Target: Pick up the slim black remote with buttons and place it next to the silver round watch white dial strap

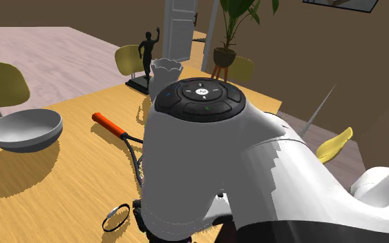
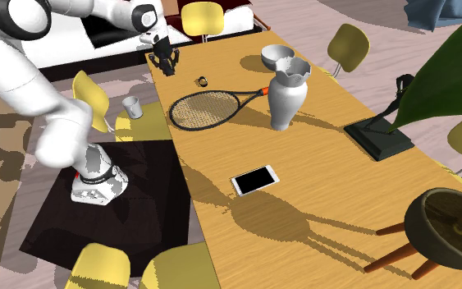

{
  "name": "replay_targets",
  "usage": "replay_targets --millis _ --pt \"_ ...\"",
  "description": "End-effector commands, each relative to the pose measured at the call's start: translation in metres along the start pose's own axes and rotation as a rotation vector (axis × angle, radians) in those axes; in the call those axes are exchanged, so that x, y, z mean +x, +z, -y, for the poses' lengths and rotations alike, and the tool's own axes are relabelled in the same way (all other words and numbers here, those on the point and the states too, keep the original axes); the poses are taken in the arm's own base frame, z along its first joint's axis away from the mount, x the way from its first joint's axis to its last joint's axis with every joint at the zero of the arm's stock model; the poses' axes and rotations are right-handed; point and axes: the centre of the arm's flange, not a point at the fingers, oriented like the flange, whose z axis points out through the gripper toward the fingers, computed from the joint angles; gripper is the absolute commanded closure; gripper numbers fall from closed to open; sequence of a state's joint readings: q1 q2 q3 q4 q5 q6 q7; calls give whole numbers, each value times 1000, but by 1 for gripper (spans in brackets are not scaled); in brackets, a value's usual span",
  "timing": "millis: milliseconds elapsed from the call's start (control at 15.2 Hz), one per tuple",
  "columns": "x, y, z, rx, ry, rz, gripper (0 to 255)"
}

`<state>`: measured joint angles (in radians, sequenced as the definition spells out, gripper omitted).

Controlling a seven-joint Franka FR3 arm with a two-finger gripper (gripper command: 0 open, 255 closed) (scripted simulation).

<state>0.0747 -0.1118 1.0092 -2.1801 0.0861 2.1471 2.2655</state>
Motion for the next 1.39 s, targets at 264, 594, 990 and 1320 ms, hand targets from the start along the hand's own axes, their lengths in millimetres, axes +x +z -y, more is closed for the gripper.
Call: replay_targets --millis 264,594,990,1320 --pt "-76 0 -4 2 4 -1 255" --pt "-78 21 -5 2 4 -1 255" --pt "-78 53 -6 2 4 -1 255" --pt "-78 79 -7 2 4 -1 255"
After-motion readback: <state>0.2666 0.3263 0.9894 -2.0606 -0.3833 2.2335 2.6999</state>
